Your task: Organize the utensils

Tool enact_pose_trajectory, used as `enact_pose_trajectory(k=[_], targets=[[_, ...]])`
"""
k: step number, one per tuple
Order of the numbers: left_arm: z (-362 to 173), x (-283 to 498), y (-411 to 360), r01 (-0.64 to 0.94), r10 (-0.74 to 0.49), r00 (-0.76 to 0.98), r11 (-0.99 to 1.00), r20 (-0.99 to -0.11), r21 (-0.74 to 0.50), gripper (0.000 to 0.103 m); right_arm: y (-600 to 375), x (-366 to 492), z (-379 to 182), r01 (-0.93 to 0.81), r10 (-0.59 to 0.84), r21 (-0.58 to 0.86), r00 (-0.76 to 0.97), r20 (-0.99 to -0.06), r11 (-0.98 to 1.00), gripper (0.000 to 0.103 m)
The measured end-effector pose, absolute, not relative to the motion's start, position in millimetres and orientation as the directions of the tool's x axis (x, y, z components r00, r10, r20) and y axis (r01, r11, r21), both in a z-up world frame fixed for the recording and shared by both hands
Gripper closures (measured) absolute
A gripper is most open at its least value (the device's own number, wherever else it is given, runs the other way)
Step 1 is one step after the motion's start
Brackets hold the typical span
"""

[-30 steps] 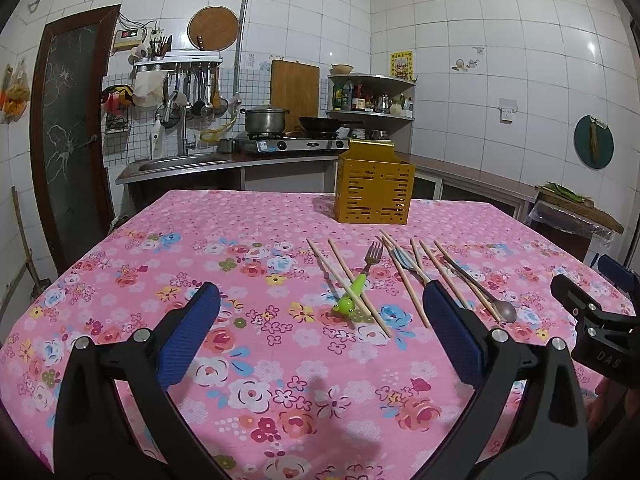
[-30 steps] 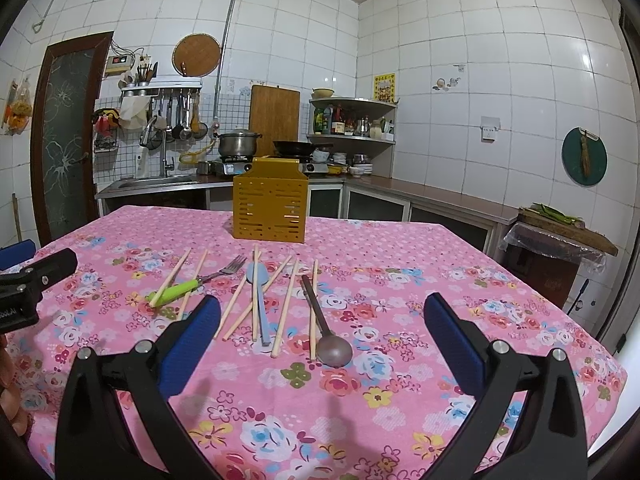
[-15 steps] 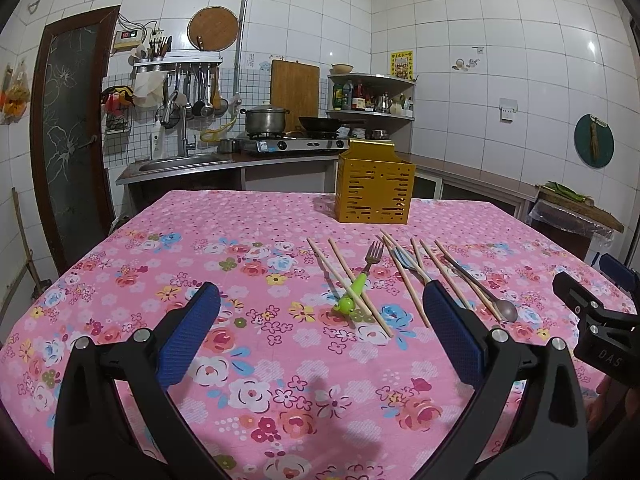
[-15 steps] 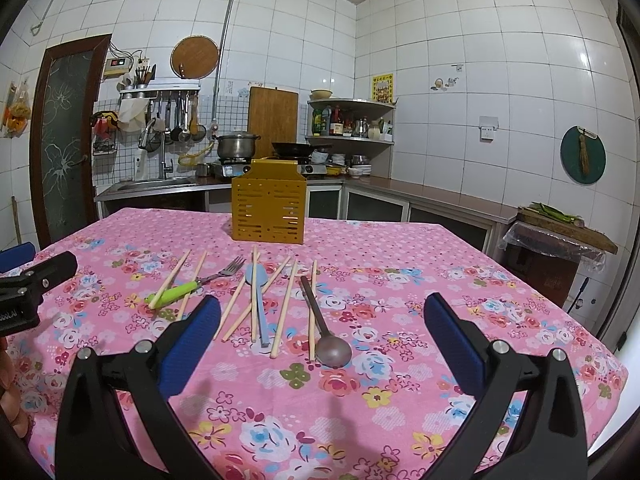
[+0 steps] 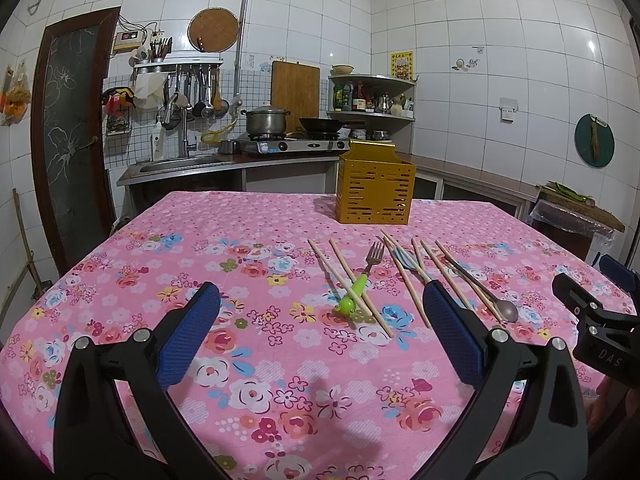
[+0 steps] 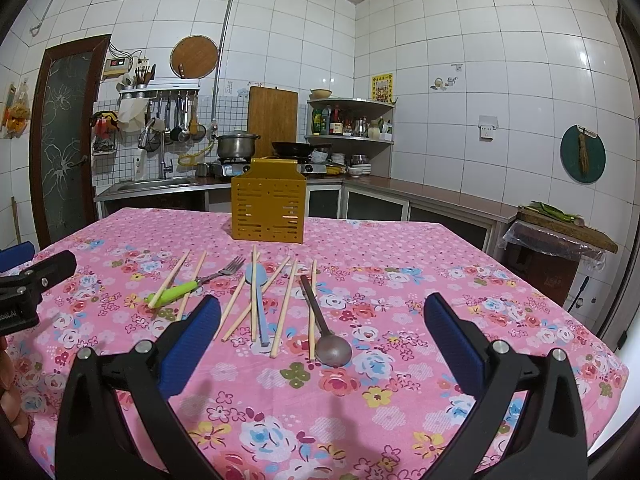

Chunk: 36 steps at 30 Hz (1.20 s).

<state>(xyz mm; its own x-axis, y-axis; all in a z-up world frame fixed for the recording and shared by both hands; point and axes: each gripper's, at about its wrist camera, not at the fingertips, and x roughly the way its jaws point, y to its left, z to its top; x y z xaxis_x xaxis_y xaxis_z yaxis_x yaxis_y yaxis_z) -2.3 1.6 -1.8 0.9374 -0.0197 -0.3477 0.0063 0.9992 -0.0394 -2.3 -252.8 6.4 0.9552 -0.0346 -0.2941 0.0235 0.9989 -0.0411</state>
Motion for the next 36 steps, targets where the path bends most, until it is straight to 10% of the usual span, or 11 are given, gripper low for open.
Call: enact_pose_trajectory(k=[36], targets=[[-0.4, -2.7, 3.2, 0.003, -0.016, 0.937, 0.999, -0.35, -0.038, 0.005, -252.5, -1.2, 3.5, 0.023, -0.034, -0.039, 0.954, -0.298, 0.999, 0.004]])
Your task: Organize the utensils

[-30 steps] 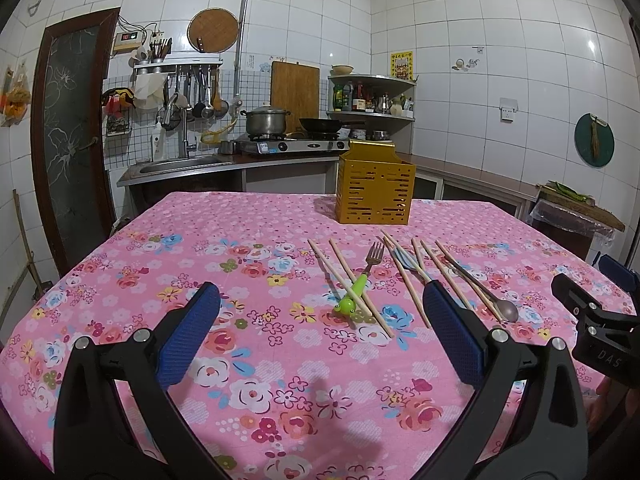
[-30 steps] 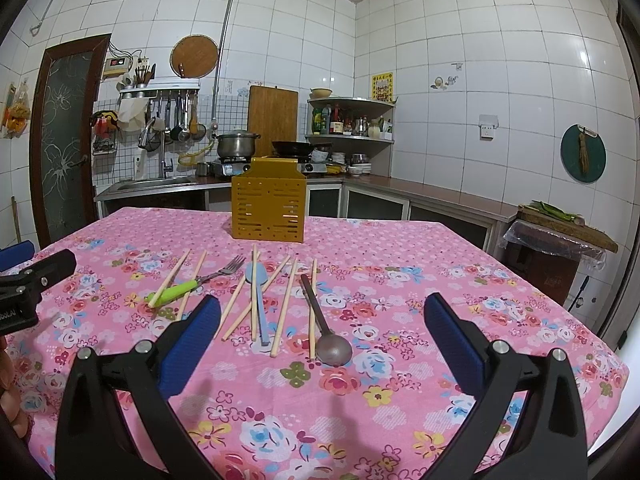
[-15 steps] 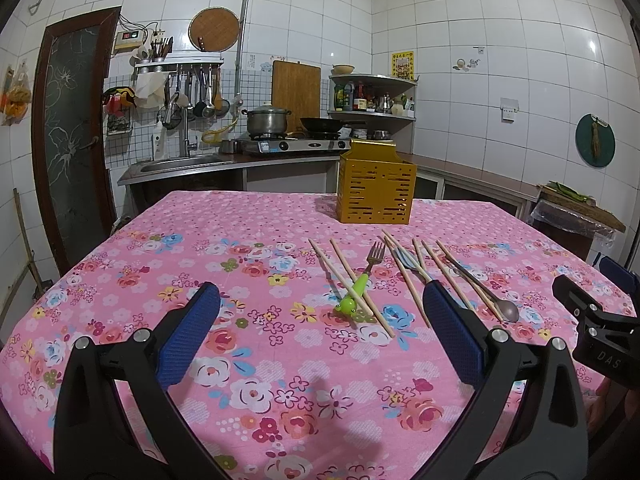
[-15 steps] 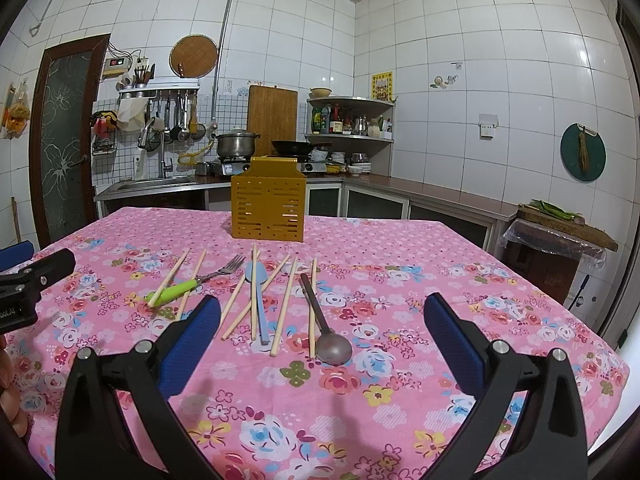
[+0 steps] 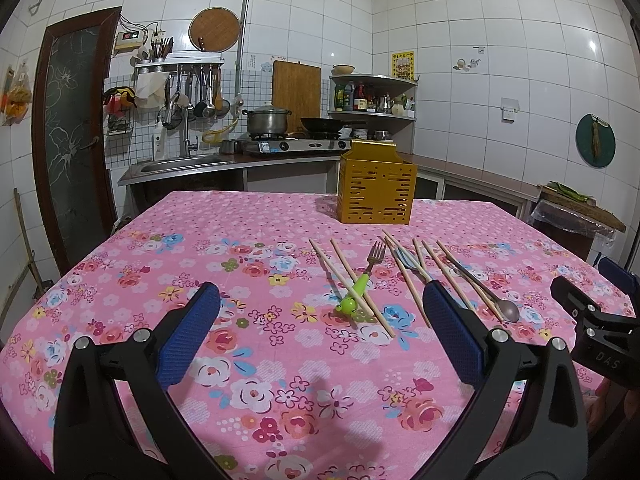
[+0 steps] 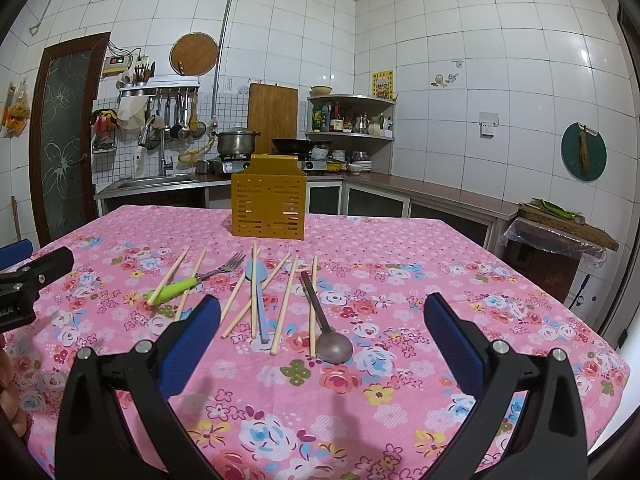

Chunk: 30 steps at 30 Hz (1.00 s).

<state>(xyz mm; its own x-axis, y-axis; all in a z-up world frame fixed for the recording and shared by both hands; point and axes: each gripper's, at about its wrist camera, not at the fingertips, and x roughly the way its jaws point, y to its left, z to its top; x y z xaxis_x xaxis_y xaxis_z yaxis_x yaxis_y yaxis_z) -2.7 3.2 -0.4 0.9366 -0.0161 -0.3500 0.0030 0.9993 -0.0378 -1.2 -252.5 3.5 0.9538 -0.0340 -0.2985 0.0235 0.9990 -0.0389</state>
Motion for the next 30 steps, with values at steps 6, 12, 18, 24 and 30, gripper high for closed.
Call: enact_pose_trajectory(k=[6, 12, 18, 24, 30], targets=[[-0.8, -2.3, 3.0, 0.003, -0.017, 0.936, 0.999, -0.352, -0.04, 0.005, -251.8, -0.3, 0.7, 0.024, -0.034, -0.038, 0.953, -0.301, 0.999, 0.004], [-0.3, -0.5, 4.4, 0.003, -0.016, 0.935, 0.999, -0.354, -0.038, 0.005, -251.8, 0.2, 0.5, 0.024, -0.034, -0.037, 0.953, -0.302, 0.999, 0.004], [-0.6, -0.5, 3.5, 0.002, -0.016, 0.935, 0.999, -0.353, -0.038, 0.005, -250.5, 0.7, -1.7, 0.027, -0.037, -0.035, 0.953, -0.301, 0.999, 0.004], [-1.0, 0.5, 3.5, 0.003, -0.016, 0.935, 0.999, -0.354, -0.038, 0.005, -250.3, 1.4, -1.5, 0.027, -0.036, -0.034, 0.953, -0.301, 0.999, 0.004], [-2.0, 1.1, 2.4, 0.002, -0.016, 0.934, 0.999, -0.357, -0.041, 0.005, -250.7, 1.5, -1.3, 0.027, -0.036, -0.033, 0.953, -0.3, 0.999, 0.004]])
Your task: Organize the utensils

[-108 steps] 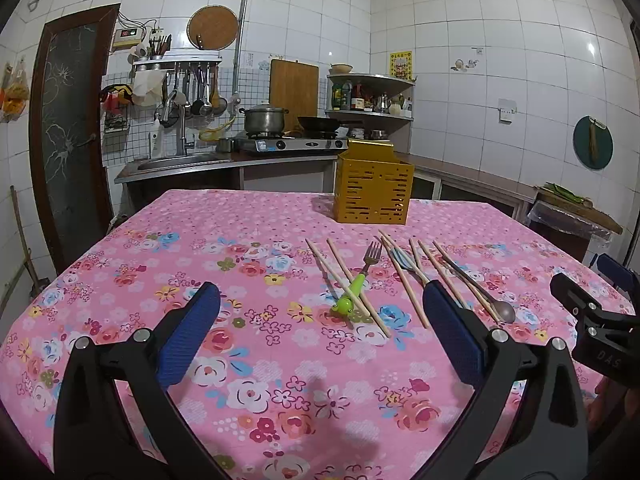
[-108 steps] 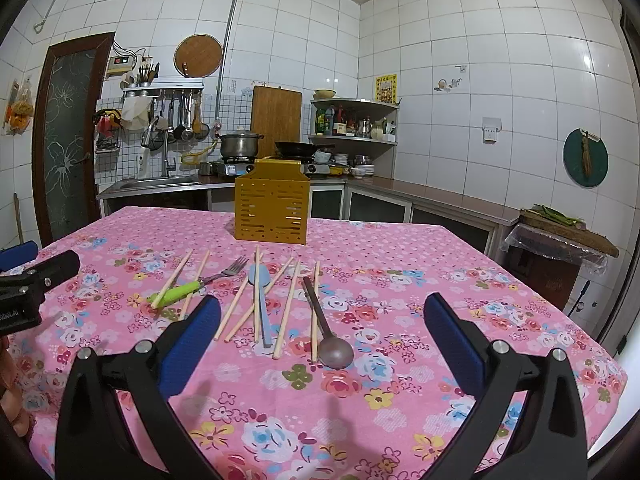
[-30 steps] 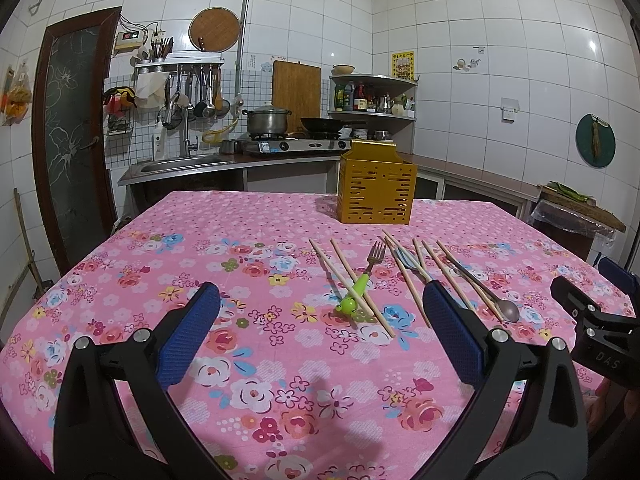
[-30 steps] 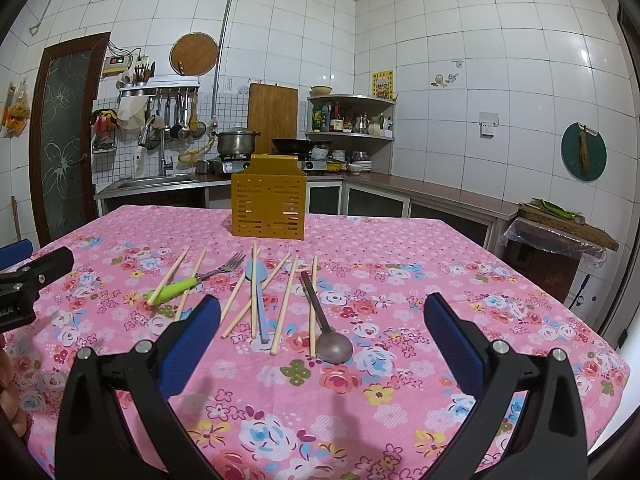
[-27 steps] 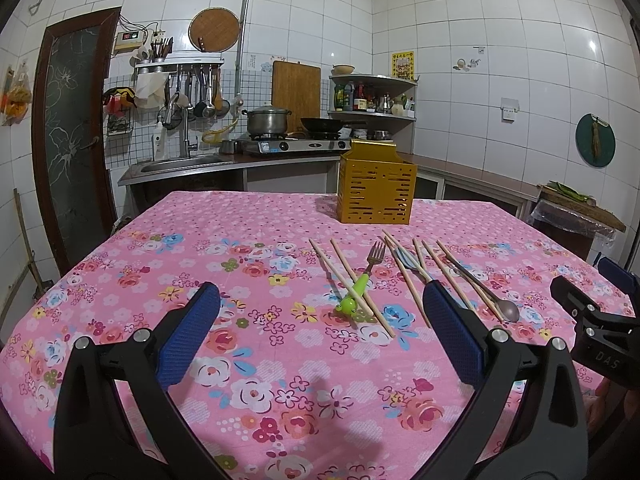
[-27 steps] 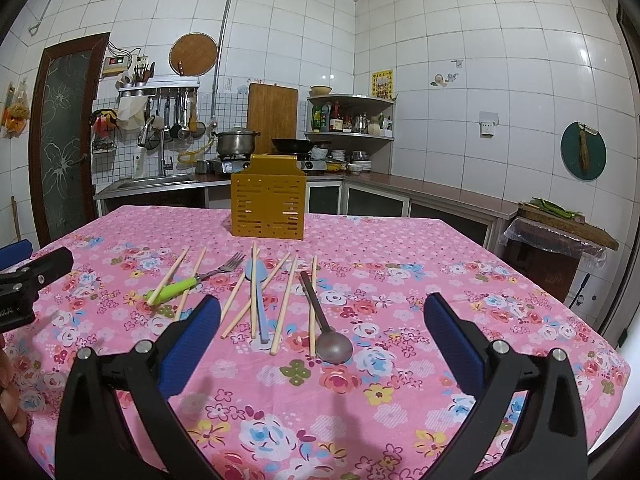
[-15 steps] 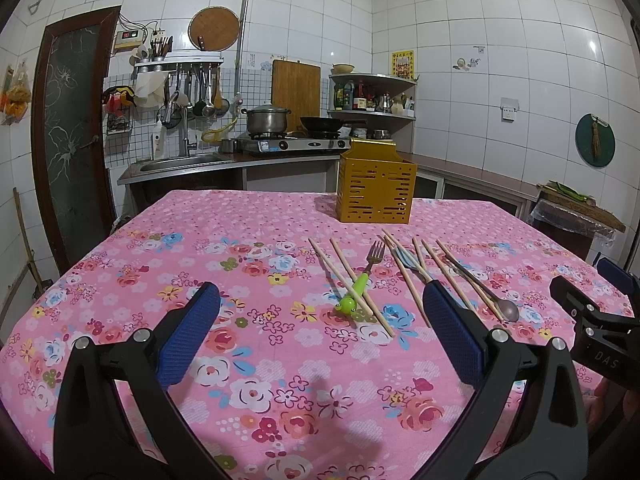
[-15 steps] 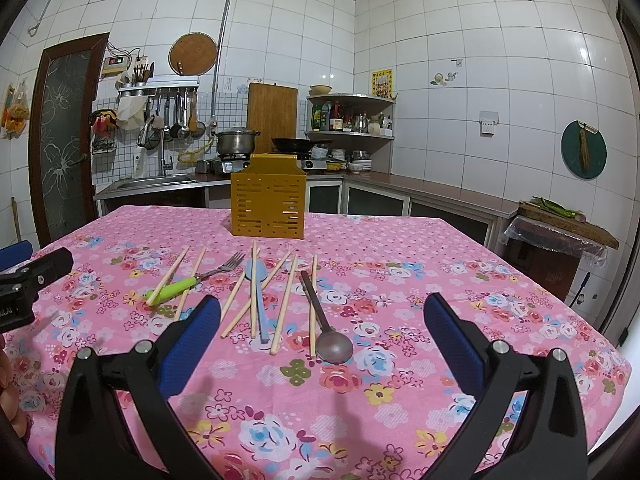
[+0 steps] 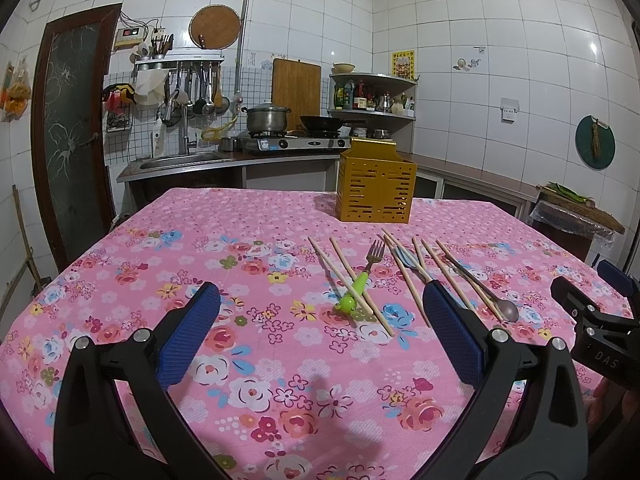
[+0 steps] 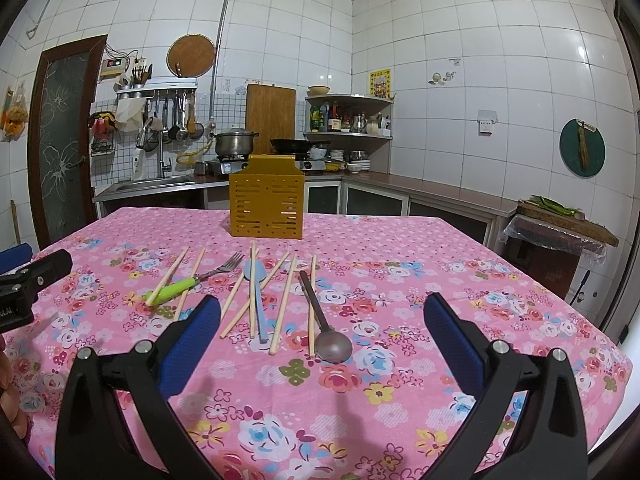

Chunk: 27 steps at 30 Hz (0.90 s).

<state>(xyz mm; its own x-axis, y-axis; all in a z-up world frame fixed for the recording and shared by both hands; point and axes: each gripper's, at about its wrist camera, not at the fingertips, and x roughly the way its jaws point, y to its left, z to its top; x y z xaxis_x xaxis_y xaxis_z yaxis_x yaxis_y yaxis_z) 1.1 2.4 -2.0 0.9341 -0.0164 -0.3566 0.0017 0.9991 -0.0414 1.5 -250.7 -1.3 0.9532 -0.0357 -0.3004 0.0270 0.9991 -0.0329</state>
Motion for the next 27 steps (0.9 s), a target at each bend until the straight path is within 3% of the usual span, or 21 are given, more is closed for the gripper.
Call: enact_pose_trajectory(k=[12, 27], targets=[[13, 7, 4, 0.007, -0.019, 0.933, 0.999, -0.36, -0.035, 0.005, -255, 0, 19, -0.012, 0.014, 0.006, 0.961, -0.275, 1.0, 0.004], [41, 92, 5, -0.016, 0.003, 0.865, 1.0, -0.501, -0.022, 0.005, -263, 72, 39, 0.0, -0.01, -0.026, 0.925, -0.38, 1.0, 0.004]])
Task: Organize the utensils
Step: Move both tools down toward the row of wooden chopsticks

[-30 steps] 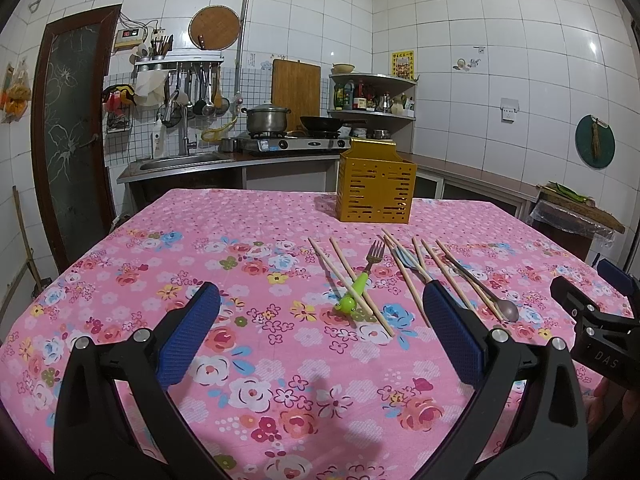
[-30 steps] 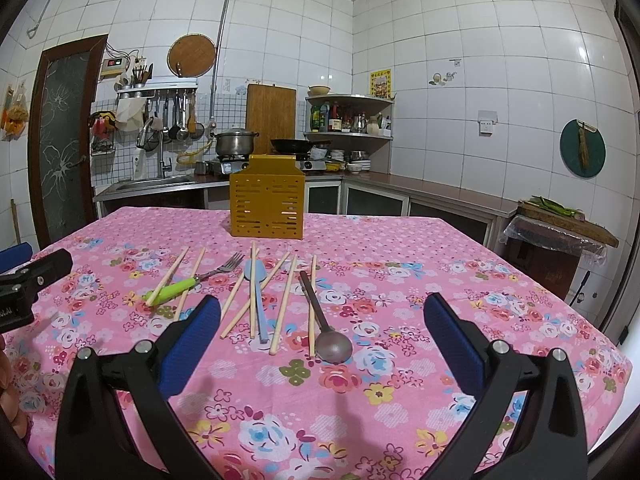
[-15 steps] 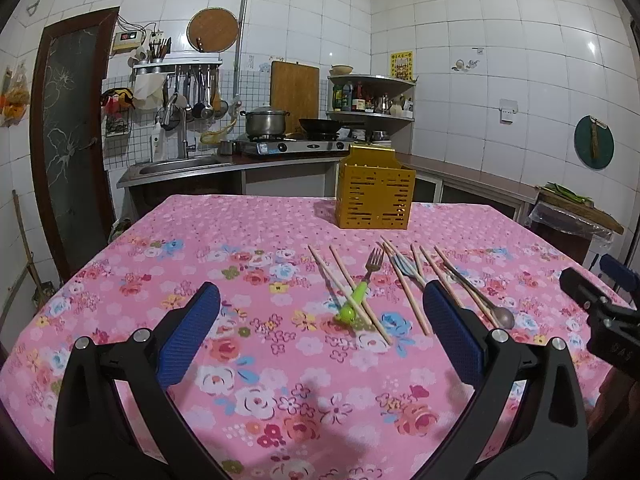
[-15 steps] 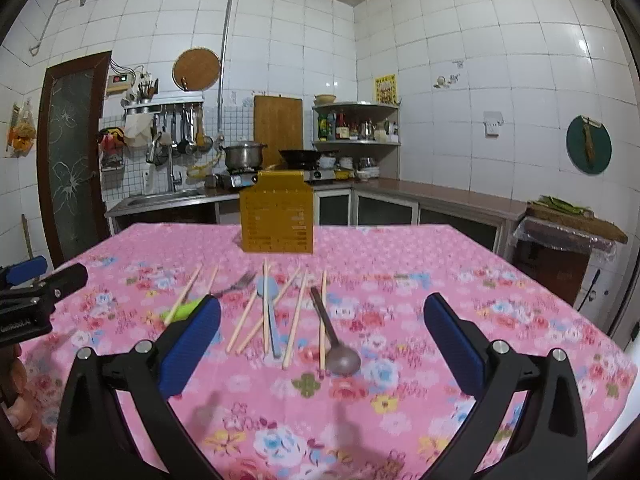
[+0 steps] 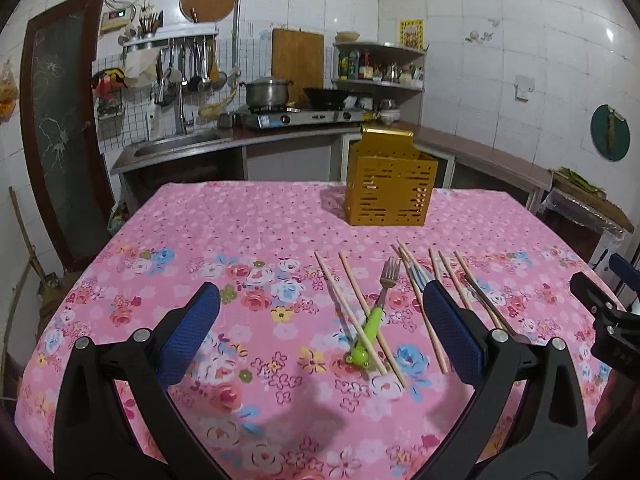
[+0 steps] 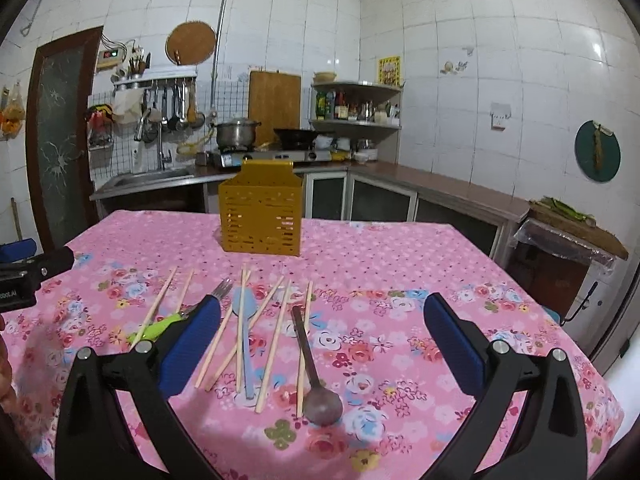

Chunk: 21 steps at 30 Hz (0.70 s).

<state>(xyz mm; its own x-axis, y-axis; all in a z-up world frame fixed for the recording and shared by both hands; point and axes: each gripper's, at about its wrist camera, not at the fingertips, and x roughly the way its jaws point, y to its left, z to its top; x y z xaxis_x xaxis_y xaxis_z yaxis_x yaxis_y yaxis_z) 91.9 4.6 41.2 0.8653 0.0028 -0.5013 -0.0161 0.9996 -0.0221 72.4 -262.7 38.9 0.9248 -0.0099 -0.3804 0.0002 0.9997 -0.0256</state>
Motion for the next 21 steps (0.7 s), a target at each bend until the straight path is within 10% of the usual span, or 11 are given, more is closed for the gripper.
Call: enact_pose_trajectory(k=[21], targets=[[24, 217, -8, -0.017, 0.036, 0.723, 0.999, -0.689, 0.035, 0.005, -267, 213, 15, 0.018, -0.039, -0.039, 0.781, -0.623, 0.999, 0.004]])
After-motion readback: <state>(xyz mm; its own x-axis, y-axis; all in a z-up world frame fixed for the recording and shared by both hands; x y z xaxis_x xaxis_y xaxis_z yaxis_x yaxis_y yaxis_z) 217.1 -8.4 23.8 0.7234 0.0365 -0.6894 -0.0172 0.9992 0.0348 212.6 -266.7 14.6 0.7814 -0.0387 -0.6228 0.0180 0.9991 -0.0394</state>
